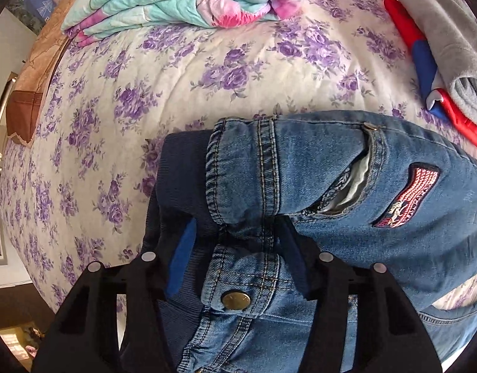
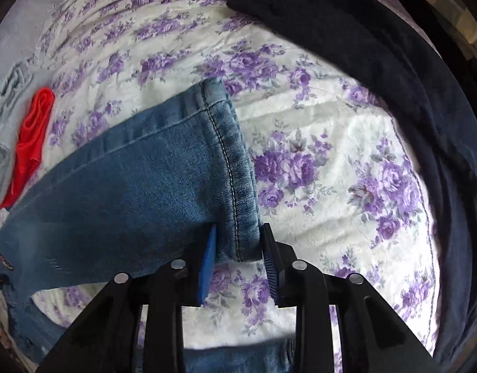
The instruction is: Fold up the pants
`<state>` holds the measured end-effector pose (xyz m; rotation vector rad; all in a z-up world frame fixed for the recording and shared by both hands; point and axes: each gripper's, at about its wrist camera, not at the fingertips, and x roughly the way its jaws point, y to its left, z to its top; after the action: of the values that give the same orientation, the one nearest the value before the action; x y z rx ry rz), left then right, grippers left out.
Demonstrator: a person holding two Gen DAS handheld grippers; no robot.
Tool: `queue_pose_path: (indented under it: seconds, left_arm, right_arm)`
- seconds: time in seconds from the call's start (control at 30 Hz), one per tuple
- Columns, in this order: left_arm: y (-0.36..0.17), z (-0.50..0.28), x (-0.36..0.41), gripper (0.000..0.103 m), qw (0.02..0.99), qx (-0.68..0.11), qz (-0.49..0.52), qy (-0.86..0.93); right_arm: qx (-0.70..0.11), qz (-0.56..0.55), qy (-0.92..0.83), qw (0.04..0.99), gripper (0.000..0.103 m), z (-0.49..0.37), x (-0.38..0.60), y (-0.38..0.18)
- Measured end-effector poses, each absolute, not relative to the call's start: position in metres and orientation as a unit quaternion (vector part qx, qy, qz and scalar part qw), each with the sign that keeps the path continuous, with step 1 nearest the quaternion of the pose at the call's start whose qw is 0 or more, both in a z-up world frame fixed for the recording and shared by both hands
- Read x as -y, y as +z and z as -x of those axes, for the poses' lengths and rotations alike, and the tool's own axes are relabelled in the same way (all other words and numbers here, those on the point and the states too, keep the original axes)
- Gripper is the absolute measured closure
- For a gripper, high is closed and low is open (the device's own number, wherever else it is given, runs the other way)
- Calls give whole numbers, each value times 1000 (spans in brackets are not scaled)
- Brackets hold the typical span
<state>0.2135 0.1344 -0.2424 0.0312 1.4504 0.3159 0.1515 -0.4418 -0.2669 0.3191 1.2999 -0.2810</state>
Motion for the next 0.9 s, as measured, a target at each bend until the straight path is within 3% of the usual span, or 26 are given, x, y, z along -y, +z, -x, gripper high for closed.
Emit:
queue_pose_path:
  seconds: [0.03, 0.1, 0.23, 0.3, 0.37, 0.53, 0.6, 0.83, 0.87, 0.9]
  left_arm:
    - [-243, -218, -132, 49, 733, -664, -28, 144]
    - [-237, -218, -130, 49, 730, -670, -40, 128]
    - [-184, -208, -144, 47, 763, -644, -34, 51]
    - [-159, -209, -151, 22, 779, -624, -66, 15]
    - [-144, -217, -156, 10, 783, -613, -99, -33]
    - [-166, -269, -167, 11, 753, -644, -118, -63]
    - [-185, -285, -169, 23, 735, -666, -102, -73]
    - [-239, -293, -154, 25, 682, -705, -97, -169]
    - [-248, -294, -154, 41, 674, -713, -86, -172]
    - [-253, -294, -154, 46, 673, -715, -79, -172]
  right_arm:
    - [-595, -117, -137, 783, 66, -153, 434, -263]
    - [-616, -44, -155, 771, 51, -160, 420, -255]
    - [-585, 7, -155, 796, 49, -142, 400, -208]
    - [-562, 2, -135, 816, 41, -130, 390, -182]
    - [-549, -16, -100, 829, 41, -125, 378, -163]
    - [-527, -12, -18, 850, 41, -132, 321, -130]
    - [-519, 6, 8, 855, 41, -135, 296, -121]
    - [-520, 54, 98, 847, 41, -154, 242, -114]
    - [-518, 66, 114, 845, 41, -162, 233, -115]
    - [-514, 77, 134, 844, 41, -172, 222, -115]
